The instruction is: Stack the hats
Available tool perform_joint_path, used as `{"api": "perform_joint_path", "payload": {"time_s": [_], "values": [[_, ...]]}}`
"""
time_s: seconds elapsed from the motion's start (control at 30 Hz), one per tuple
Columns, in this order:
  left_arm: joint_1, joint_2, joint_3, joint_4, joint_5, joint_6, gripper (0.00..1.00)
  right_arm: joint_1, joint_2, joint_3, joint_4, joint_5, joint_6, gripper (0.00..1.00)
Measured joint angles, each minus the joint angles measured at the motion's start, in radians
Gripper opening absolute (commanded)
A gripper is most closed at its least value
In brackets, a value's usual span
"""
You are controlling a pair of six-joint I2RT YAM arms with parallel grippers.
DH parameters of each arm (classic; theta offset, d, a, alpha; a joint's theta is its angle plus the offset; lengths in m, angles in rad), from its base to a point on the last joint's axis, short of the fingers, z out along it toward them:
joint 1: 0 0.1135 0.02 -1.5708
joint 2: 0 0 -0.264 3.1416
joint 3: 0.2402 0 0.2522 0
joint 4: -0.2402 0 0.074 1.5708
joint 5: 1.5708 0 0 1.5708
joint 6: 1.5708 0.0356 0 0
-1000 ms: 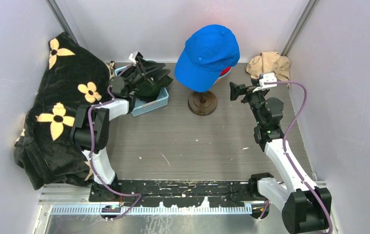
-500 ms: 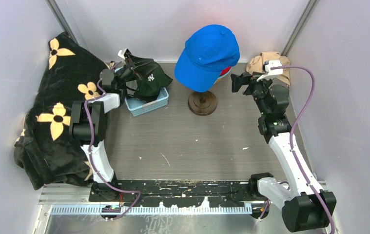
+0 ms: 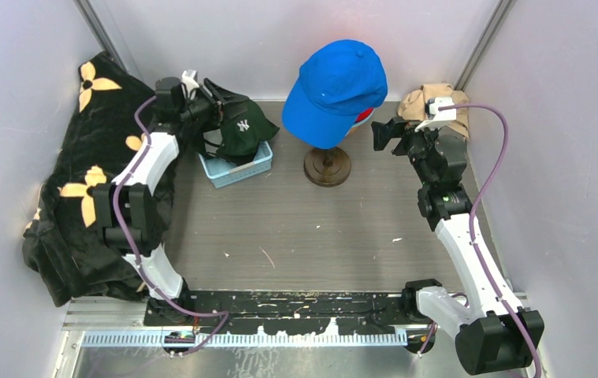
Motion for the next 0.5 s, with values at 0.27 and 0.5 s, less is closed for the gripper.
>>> {"api": "perform_joint_path", "payload": {"time_s": [0.27, 0.5], "values": [[-0.016, -0.102, 0.086, -0.414, -0.28, 0.384, 0.46, 0.0, -0.014, 0.0, -0.001, -0.005, 0.011, 1.0], [-0.063, -0.096, 0.085, -0.575, -0.546, 0.531, 0.47, 0.0, -0.021, 0.0, -0.002, -0.011, 0.011, 1.0]]}}
